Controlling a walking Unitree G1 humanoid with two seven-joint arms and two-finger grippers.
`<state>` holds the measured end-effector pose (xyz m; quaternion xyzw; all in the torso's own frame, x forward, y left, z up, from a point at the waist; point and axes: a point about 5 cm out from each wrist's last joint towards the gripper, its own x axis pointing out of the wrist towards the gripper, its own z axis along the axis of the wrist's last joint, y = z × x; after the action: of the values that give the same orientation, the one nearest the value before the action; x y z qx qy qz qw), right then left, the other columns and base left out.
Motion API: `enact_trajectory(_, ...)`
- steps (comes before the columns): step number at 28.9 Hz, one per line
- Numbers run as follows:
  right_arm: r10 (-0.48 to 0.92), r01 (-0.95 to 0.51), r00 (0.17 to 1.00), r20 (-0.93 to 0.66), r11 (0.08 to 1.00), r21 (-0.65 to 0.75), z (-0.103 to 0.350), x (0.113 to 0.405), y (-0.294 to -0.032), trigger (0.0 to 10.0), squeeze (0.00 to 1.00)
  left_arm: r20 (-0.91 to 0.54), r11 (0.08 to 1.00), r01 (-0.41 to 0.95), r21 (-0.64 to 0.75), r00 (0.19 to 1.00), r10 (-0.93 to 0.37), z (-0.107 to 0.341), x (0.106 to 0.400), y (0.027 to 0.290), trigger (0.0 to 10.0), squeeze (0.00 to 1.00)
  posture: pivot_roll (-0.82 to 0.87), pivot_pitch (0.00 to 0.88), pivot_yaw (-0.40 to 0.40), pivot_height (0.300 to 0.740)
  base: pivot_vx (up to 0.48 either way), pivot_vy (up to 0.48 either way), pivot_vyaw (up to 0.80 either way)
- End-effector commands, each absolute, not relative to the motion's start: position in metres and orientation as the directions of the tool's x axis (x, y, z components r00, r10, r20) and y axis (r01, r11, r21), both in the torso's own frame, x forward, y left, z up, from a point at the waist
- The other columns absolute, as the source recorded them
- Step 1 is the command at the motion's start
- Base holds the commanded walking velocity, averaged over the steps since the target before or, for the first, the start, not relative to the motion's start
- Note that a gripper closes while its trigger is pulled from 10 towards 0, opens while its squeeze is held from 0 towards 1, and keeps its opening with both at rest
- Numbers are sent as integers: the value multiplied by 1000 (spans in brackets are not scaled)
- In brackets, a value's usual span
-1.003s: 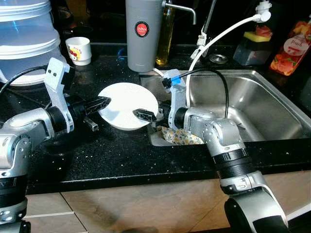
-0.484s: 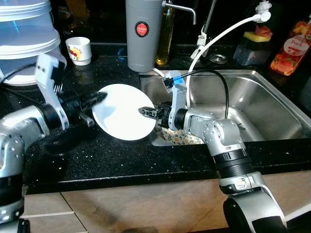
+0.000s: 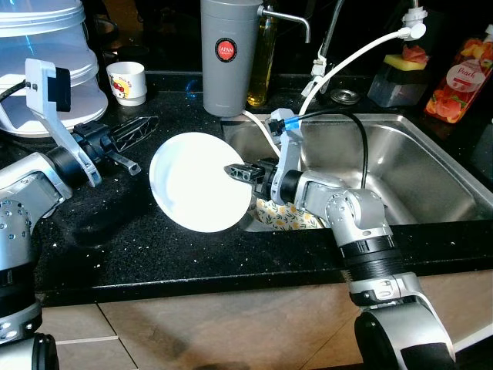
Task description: Kitchen organization
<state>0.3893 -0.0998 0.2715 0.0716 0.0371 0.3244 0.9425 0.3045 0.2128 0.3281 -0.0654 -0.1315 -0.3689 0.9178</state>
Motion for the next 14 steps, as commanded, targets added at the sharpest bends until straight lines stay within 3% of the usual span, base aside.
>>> enact_trajectory(1, 437, -426, 895, -89, 897, 119, 255, 399, -133, 0, 0, 308, 709, 705, -10, 677, -668, 330, 304, 209, 10000, 0, 18, 150, -40, 740, 0, 0, 0)
enact_trajectory(4, 203, -207, 978, 42, 966, 155, 273, 408, -172, 0, 0, 268, 705, 709, 19, 676, -687, 322, 306, 200, 10000, 0, 18, 150, -40, 740, 0, 0, 0)
enact_trajectory(9, -4, -23, 991, 137, 981, 194, 286, 408, -208, 0, 0, 218, 694, 719, 35, 673, -707, 311, 310, 185, 10000, 0, 12, 152, -39, 740, 0, 0, 0)
enact_trajectory(10, -58, 32, 988, 144, 984, 178, 286, 407, -216, 1255, 0, 184, 698, 714, 60, 679, -711, 306, 313, 181, 10000, 0, 12, 152, -39, 740, 0, 0, 0)
enact_trajectory(11, -93, 68, 984, 150, 984, 165, 286, 407, -221, 1255, 0, 161, 699, 710, 79, 683, -712, 302, 315, 178, 10000, 0, 12, 152, -39, 740, 0, 0, 0)
enact_trajectory(12, -117, 98, 981, 152, 987, 124, 284, 406, -224, 9686, 0, 120, 691, 713, 115, 681, -722, 296, 317, 171, 10000, 0, 12, 152, -39, 740, 0, 0, 0)
enact_trajectory(14, -122, 113, 980, 156, 992, 63, 280, 407, -224, 10000, 0, 64, 658, 736, 160, 657, -751, 288, 319, 159, 10000, 0, 11, 152, -36, 740, 0, 0, 0)
